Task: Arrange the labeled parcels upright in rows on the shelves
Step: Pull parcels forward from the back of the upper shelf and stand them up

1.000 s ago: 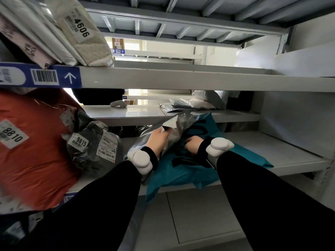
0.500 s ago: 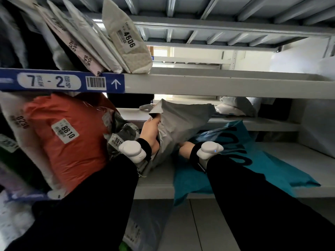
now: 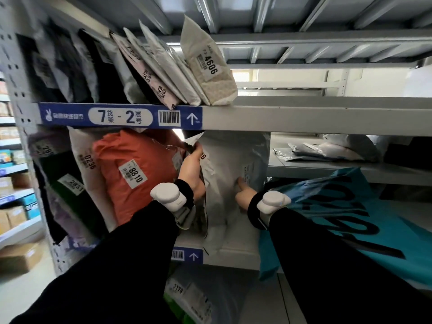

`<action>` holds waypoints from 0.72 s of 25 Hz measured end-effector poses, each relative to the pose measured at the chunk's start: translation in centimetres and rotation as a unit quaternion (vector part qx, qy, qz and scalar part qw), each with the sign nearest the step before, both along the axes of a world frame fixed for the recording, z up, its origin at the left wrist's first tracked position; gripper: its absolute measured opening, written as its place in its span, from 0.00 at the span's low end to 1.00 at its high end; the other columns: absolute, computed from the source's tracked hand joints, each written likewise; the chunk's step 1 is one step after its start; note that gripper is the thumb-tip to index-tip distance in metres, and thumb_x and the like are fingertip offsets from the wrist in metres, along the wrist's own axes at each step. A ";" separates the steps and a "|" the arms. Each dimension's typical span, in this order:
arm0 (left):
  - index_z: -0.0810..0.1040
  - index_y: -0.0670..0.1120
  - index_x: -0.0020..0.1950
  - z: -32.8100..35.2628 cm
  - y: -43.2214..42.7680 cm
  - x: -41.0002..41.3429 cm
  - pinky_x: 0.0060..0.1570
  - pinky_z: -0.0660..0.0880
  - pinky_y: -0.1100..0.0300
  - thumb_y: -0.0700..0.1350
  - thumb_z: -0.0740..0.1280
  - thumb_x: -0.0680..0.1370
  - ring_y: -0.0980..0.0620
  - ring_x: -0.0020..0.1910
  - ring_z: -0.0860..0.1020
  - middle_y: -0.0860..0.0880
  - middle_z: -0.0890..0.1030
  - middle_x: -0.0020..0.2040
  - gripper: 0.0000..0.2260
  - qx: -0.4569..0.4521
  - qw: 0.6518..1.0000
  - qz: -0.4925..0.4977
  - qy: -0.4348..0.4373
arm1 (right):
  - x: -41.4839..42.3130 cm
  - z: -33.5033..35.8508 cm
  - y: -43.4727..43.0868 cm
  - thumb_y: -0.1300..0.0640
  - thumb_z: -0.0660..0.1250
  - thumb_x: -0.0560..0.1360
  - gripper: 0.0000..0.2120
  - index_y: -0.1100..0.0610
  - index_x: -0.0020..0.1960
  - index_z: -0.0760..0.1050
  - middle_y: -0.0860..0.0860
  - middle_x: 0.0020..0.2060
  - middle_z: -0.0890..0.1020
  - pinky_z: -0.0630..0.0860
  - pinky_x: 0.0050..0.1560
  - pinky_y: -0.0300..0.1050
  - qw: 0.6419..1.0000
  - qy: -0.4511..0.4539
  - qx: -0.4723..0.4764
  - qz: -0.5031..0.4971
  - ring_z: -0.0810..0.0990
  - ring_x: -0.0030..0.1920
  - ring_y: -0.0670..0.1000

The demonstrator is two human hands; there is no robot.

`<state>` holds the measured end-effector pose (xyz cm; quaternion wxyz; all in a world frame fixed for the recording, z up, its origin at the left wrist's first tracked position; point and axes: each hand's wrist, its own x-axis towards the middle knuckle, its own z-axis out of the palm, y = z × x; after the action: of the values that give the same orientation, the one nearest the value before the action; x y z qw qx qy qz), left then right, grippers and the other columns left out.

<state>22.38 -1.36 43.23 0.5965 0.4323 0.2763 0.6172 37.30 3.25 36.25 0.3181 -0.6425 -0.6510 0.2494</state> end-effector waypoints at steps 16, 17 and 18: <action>0.75 0.46 0.66 -2.9 -0.9 -5.8 0.60 0.74 0.50 0.64 0.54 0.79 0.47 0.59 0.79 0.44 0.81 0.62 0.27 -0.022 0.990 0.085 -0.107 | -6.5 -2.0 1.2 0.54 0.58 0.76 0.26 0.59 0.72 0.55 0.63 0.71 0.61 0.66 0.68 0.53 0.996 -0.085 -0.011 0.041 0.69 0.67 0.66; 0.74 0.46 0.68 -3.2 -1.0 -6.1 0.62 0.73 0.49 0.65 0.53 0.79 0.46 0.61 0.78 0.44 0.80 0.63 0.29 -0.026 0.990 0.083 -0.109 | -6.6 -2.1 1.4 0.54 0.57 0.77 0.28 0.59 0.74 0.52 0.63 0.73 0.57 0.63 0.70 0.52 0.995 -0.093 -0.018 0.041 0.66 0.69 0.66; 0.72 0.46 0.69 -3.4 -1.2 -6.4 0.64 0.71 0.48 0.66 0.52 0.79 0.46 0.62 0.77 0.45 0.79 0.64 0.30 -0.027 0.991 0.076 -0.108 | -6.8 -2.3 1.5 0.55 0.56 0.77 0.30 0.59 0.75 0.48 0.63 0.75 0.53 0.61 0.72 0.52 0.994 -0.097 -0.022 0.041 0.62 0.72 0.65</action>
<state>15.97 -2.58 39.78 0.5856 0.3246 0.2594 0.6960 30.50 4.78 34.00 0.2284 -0.6435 -0.6988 0.2131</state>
